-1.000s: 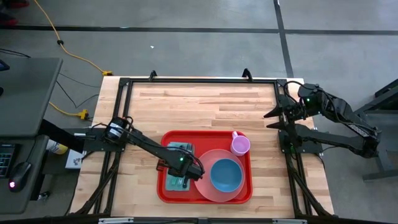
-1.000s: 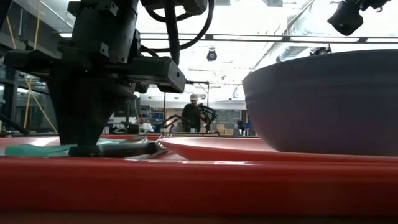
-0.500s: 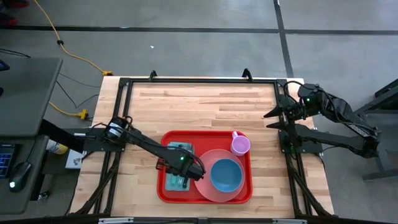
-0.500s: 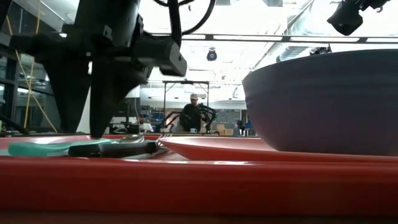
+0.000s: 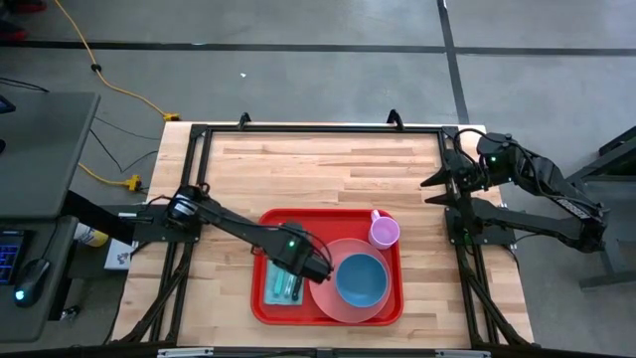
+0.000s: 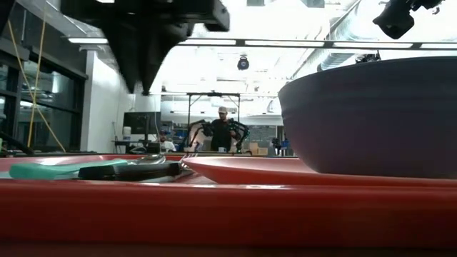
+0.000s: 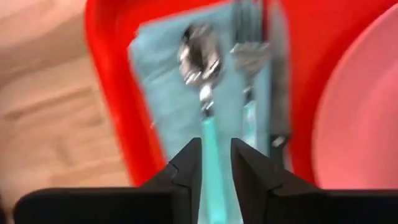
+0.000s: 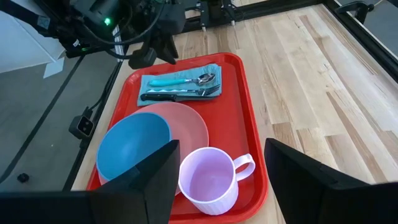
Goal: Set up tray
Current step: Adjust the black knife
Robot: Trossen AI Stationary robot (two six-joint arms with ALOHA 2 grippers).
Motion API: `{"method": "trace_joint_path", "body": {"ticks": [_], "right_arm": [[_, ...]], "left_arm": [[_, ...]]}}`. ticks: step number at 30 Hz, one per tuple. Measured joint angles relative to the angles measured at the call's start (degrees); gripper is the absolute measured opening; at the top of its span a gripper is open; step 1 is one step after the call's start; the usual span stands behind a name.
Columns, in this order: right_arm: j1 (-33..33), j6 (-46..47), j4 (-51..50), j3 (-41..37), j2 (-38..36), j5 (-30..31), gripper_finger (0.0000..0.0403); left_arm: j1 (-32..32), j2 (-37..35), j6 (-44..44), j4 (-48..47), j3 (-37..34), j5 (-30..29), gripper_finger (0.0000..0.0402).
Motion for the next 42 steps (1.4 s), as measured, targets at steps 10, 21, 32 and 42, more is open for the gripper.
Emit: {"method": "trace_joint_path", "body": {"ticks": [10, 21, 32, 42], "right_arm": [[0.0, 2.0, 0.82, 0.0, 0.04, 0.24, 0.0213], [0.01, 6.43, 6.67, 0.0, 1.3, 0.2, 0.0213], [3.54, 13.57, 19.99, 0.0, 11.28, 0.09, 0.0213], [17.65, 22.88, 39.21, 0.65, 25.93, 14.16, 0.0207]], "left_arm": [[3.61, -6.34, 11.43, 7.32, 0.11, -22.02, 0.0071], [3.43, -18.17, 13.94, -6.79, -2.2, -29.62, 0.006], [3.41, -32.49, 19.2, -7.01, -15.27, -33.24, 0.006], [3.41, -49.62, 27.41, 6.27, -36.11, -32.05, 0.006]]}}
